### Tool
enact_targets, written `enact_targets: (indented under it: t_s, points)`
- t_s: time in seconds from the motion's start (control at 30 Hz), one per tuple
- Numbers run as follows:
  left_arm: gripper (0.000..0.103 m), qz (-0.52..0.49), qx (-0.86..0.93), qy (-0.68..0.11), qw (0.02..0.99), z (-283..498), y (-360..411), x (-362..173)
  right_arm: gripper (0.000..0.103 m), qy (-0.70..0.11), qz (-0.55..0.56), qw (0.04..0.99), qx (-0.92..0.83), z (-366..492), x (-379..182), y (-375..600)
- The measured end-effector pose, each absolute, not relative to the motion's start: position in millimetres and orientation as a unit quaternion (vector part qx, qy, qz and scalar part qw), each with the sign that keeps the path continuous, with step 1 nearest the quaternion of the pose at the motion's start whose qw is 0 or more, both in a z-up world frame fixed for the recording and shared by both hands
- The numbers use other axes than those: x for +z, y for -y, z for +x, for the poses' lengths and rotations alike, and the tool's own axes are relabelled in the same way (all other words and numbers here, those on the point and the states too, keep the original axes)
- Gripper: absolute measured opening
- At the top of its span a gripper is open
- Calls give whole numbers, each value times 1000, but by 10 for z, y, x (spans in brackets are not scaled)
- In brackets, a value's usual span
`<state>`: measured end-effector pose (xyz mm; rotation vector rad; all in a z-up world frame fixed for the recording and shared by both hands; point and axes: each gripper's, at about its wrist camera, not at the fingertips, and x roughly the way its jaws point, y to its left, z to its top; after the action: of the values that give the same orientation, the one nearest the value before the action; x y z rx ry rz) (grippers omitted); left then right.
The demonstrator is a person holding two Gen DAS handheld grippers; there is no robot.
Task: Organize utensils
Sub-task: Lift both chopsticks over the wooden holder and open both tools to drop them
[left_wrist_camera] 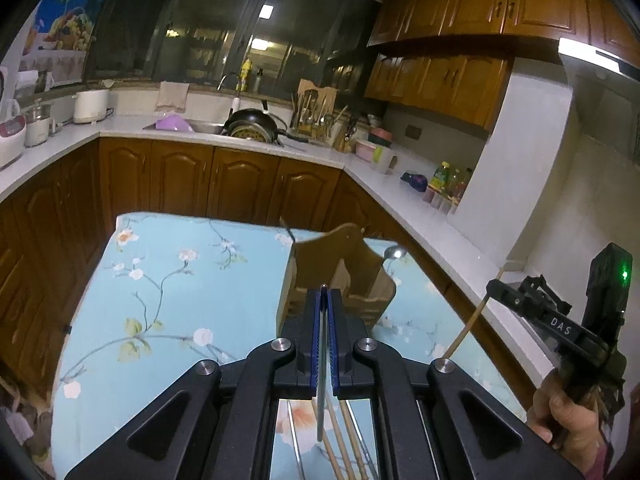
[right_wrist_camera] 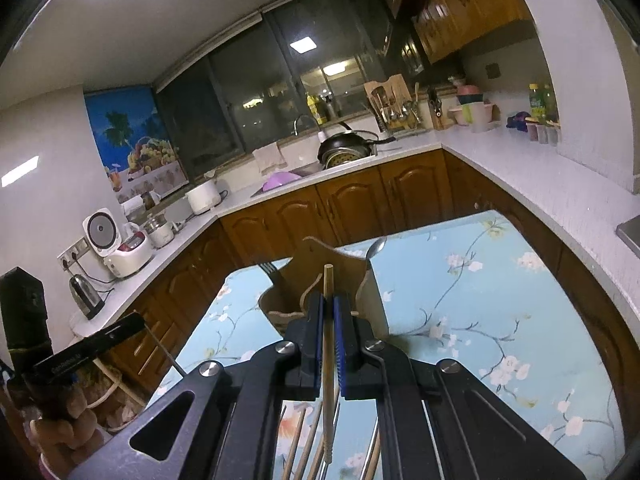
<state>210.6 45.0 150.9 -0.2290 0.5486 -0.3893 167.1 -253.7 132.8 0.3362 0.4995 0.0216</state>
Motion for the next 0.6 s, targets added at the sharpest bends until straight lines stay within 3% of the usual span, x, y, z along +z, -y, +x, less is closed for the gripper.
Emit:
enact_targets:
  t_s: [0.6]
  points:
    - [2,-91,-178,-154,968,2791,-288,1925,5,-139,159,977,-32,2319,2090,2825]
